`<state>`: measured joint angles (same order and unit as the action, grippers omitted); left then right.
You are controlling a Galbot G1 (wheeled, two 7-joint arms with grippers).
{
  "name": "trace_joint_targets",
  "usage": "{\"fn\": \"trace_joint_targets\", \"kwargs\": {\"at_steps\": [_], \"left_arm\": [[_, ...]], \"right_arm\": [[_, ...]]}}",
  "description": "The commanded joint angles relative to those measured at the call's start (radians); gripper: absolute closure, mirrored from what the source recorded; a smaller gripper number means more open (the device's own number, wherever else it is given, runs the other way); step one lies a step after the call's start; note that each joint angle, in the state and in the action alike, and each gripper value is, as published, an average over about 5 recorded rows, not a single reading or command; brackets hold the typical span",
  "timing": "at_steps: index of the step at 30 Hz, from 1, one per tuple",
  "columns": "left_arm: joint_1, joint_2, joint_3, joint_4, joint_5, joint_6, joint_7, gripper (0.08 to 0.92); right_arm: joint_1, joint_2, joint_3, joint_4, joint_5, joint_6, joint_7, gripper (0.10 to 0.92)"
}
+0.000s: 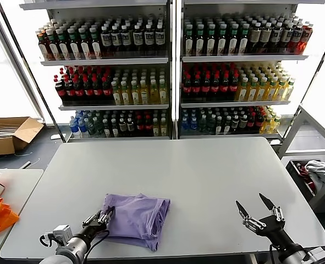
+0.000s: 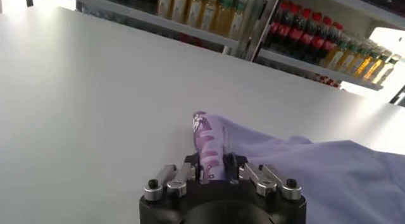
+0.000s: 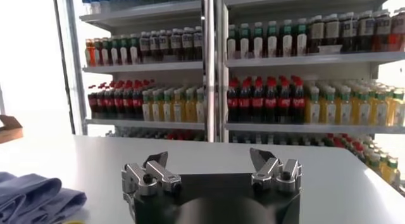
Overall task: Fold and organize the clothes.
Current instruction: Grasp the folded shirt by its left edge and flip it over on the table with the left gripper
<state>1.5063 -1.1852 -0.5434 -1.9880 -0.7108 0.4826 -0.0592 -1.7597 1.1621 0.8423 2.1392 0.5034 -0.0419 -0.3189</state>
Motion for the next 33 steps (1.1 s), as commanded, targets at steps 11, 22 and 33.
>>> {"fn": "trace_joint_targets", "kwargs": {"at_steps": [11, 22, 33], "left_arm": [[0.073, 0.018, -0.313, -0.126, -0.164, -0.029, 0.024, 0.878], [0.104, 0.252, -0.725, -0.045, -0.324, 0.044, 0.053, 0.877], [0.118, 0.328, -0.634, -0.23, -0.305, 0.08, 0.026, 0.877]], "right_arm": [[-0.001, -0.006, 0.011, -0.003, 0.007, 0.01, -0.001, 0.203], [0.027, -0.014, -0.032, -0.009, 0.006, 0.01, 0.0, 0.203], [0.01, 0.002, -0.031, -0.017, -0.002, 0.03, 0.0, 0.203]]}}
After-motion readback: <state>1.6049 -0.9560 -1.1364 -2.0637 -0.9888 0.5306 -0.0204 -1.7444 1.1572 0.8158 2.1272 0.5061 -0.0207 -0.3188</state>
